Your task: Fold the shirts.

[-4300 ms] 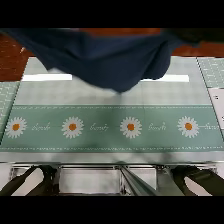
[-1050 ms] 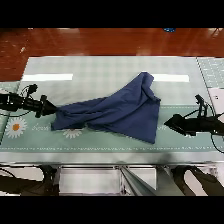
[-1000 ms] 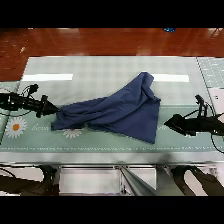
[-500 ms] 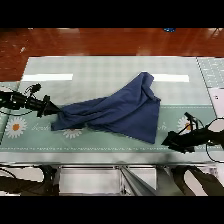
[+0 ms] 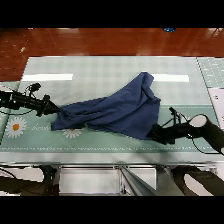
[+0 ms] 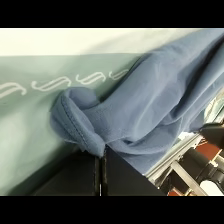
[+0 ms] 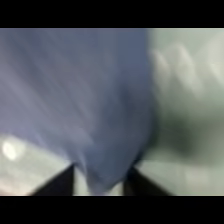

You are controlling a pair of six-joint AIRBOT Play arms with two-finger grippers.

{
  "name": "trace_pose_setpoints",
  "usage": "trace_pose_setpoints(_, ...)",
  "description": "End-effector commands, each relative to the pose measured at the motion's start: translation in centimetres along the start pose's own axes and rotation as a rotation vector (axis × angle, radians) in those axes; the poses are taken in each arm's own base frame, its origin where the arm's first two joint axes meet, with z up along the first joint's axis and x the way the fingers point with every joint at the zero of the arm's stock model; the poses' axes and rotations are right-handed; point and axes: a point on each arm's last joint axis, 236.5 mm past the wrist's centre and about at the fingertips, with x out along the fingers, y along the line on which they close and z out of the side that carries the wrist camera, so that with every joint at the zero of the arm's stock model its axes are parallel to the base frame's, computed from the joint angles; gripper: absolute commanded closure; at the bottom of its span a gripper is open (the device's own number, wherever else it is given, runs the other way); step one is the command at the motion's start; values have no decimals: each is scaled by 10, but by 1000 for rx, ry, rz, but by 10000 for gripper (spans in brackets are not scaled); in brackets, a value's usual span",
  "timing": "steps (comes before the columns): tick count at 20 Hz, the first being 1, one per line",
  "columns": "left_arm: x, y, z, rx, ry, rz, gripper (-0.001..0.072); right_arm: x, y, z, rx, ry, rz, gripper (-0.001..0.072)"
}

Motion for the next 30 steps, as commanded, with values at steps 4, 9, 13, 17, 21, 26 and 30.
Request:
trace_pose_setpoints(4, -30, -48, 23, 42, -147, -139, 693, -30, 111, 65, -249, -163, 175, 685)
trace_pose_setpoints(9, -196, -237, 50, 372, -634, -545, 694, -224, 229, 124, -562, -559, 224, 685)
trace_pose_setpoints(13, -300, -353, -18, 727, -956, -477, 693, -388, 295, 89, -762, -874, 224, 685)
trace_pose_setpoints(17, -348, -398, -108, 919, -1175, -295, 694, -484, 323, -3, -933, -1096, 270, 685)
trace_pose_setpoints(21, -360, -399, -164, 927, -1350, -38, 694, -533, 289, -70, -958, -1288, 168, 685)
trace_pose_setpoints(26, -388, -365, -232, 926, -1518, 431, 693, -557, 218, -132, -868, -1408, -5, 685)
trace_pose_setpoints(30, -423, -324, -281, 897, -1597, 531, 693, -535, 178, -145, -775, -1303, -80, 685)
